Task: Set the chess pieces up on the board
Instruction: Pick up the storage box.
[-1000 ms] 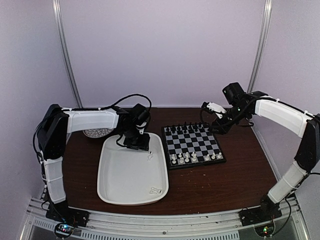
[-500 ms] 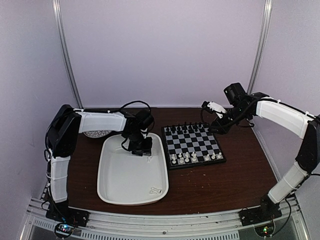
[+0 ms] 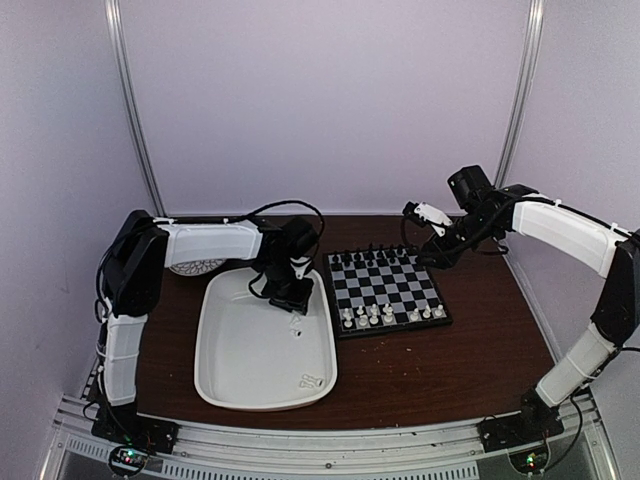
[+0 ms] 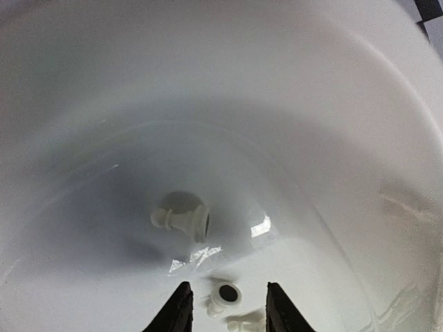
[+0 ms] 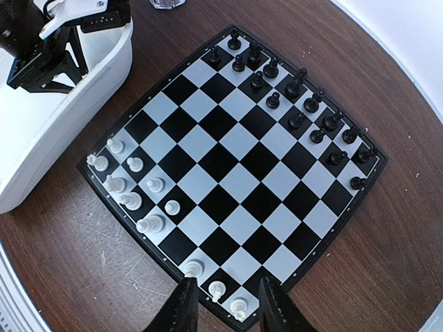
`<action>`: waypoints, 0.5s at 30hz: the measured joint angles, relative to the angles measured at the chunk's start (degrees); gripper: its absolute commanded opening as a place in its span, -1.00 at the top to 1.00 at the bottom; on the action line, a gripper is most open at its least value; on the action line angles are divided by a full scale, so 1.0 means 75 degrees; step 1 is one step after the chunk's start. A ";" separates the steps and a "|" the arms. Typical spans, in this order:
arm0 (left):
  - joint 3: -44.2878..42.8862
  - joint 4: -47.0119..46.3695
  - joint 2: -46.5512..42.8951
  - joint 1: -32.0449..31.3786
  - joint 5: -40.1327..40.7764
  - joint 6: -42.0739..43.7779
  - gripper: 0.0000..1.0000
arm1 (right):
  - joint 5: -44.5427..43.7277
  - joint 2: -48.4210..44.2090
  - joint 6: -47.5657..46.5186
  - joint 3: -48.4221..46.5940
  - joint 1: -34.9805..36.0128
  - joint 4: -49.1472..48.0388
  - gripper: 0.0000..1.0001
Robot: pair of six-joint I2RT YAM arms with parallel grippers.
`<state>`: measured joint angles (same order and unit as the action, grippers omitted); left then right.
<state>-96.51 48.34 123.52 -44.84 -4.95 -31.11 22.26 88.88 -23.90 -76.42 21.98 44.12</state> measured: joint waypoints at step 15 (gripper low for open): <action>-0.0050 0.0414 0.0090 -0.0003 0.0210 0.0216 0.29 | 0.0035 0.0015 0.0000 0.0000 0.0000 0.0000 0.32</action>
<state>-96.88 51.44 124.20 -44.86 -3.38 -29.50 22.52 88.99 -23.90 -76.42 21.98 44.12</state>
